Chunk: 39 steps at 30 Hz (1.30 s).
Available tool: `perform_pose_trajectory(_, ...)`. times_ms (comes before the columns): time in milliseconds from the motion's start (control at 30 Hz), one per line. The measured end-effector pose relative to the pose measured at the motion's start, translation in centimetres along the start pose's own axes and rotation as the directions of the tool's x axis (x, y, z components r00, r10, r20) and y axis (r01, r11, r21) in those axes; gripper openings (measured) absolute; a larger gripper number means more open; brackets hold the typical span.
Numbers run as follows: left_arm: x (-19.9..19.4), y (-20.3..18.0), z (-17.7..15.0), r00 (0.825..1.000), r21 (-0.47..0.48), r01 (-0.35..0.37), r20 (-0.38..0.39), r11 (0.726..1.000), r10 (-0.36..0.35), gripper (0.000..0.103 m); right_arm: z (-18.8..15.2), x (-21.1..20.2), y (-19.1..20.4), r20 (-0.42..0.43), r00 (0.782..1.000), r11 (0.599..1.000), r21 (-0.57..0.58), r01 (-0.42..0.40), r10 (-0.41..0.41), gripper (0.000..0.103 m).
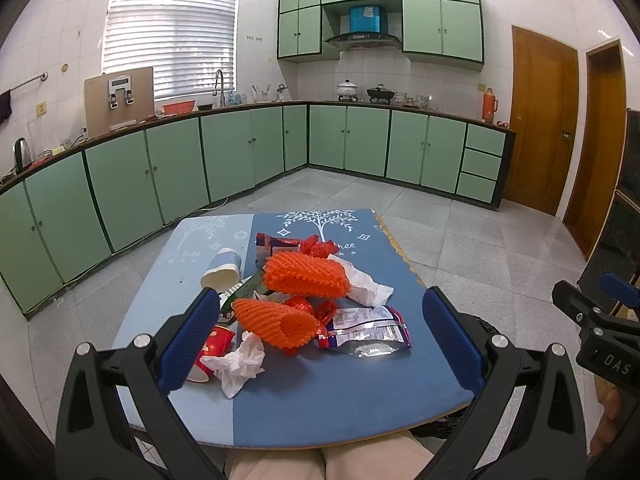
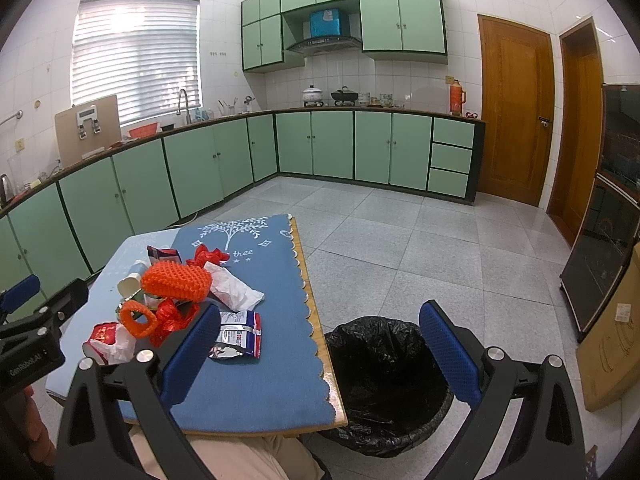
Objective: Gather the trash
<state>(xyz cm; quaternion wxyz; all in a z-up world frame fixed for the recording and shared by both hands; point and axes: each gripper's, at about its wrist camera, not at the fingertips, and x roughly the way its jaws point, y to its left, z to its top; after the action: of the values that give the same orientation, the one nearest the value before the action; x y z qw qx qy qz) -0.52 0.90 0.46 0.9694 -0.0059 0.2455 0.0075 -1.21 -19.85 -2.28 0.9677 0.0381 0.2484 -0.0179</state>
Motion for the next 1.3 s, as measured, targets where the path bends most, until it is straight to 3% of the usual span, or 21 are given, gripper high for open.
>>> perform_pose_trajectory(233,1.1,1.0,-0.1,1.0,-0.01,-0.026,-0.007,1.0,0.025,0.098,0.4,0.7,-0.1,-0.005,1.0,1.0,-0.004,-0.01,0.01,0.097)
perform_pose_trajectory(467,3.6,5.0,-0.7,0.99,-0.023,-0.14,-0.021,0.99,0.139,0.098,0.2,4.4,2.4,-0.016,0.998,0.998,-0.021,-0.064,0.064,0.097)
perform_pose_trajectory(633,5.7,7.9,-1.3,0.98,-0.043,-0.197,-0.038,0.98,0.195,0.098,0.4,7.4,5.1,-0.012,0.992,0.99,-0.059,-0.125,0.124,0.088)
perform_pose_trajectory(800,7.9,9.8,-1.6,0.972,-0.038,-0.234,-0.051,0.972,0.232,0.098,0.6,12.0,8.7,-0.051,0.973,0.97,-0.078,-0.23,0.226,0.081)
perform_pose_trajectory(967,9.7,11.6,-1.9,0.969,-0.052,-0.24,-0.074,0.969,0.236,0.098,0.4,16.9,12.7,-0.117,0.94,0.939,-0.091,-0.332,0.321,0.08)
perform_pose_trajectory(1200,11.5,13.1,-2.7,0.97,-0.082,-0.228,-0.107,0.97,0.219,0.098,-0.2,22.3,16.1,-0.222,0.901,0.913,-0.084,-0.399,0.374,0.08)
perform_pose_trajectory(1233,11.7,13.2,-2.8,0.97,-0.086,-0.224,-0.112,0.971,0.214,0.098,-0.4,22.7,16.5,-0.237,0.896,0.911,-0.087,-0.404,0.375,0.078)
perform_pose_trajectory(1300,12.2,13.1,-3.0,0.971,-0.091,-0.221,-0.119,0.971,0.209,0.098,-0.6,23.6,16.9,-0.265,0.883,0.902,-0.089,-0.422,0.387,0.062)
